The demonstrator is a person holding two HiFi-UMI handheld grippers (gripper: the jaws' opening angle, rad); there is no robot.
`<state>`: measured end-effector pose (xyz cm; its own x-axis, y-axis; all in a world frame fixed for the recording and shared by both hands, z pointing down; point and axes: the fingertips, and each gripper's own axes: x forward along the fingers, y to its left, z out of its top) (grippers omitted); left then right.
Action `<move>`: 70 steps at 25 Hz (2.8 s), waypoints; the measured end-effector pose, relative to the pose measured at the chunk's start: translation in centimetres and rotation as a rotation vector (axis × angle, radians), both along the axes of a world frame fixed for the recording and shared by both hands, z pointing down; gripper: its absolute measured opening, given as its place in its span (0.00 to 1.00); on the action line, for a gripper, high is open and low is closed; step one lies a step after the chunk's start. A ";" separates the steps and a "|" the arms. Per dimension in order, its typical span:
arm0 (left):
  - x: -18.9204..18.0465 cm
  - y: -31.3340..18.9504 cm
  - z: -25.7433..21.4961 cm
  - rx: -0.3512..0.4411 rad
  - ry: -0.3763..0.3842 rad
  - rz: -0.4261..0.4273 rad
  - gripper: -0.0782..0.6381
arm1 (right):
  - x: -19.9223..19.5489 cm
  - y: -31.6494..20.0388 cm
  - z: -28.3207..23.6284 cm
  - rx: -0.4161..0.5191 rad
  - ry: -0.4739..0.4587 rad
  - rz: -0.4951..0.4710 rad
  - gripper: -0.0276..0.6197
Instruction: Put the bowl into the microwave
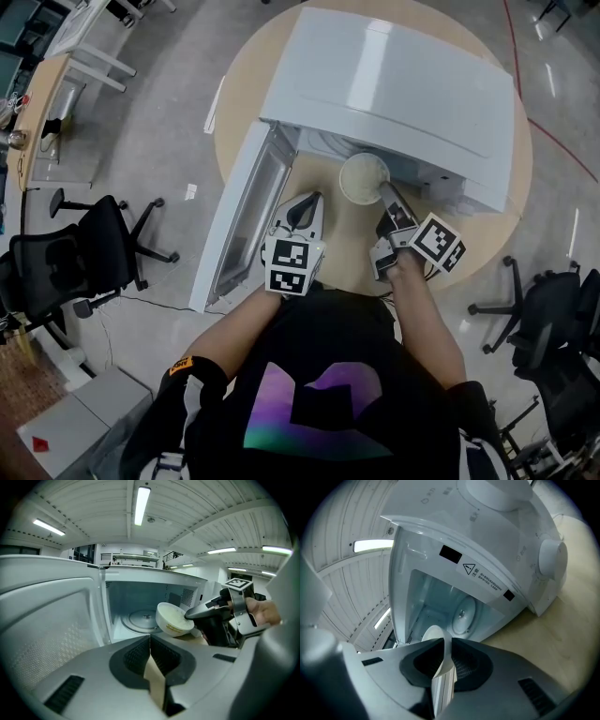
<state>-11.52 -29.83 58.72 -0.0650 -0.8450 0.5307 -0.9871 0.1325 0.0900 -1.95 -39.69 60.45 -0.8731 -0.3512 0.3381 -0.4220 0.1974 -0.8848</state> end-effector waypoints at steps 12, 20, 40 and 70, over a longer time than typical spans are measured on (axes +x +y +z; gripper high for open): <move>-0.9 -3.5 0.0 -0.001 -0.018 -0.009 0.18 | -1.8 -4.0 1.4 -0.035 -0.040 0.134 0.14; -2.0 -5.8 0.4 -0.011 -0.025 -0.021 0.18 | -2.8 -6.4 2.5 -0.047 -0.062 0.232 0.14; -4.2 -9.2 0.5 -0.022 -0.037 -0.015 0.18 | -4.7 -9.9 4.7 -0.044 -0.068 0.391 0.14; -2.7 -5.7 -2.5 0.079 0.123 -0.027 0.18 | -3.4 -4.8 -2.1 0.332 0.117 0.239 0.15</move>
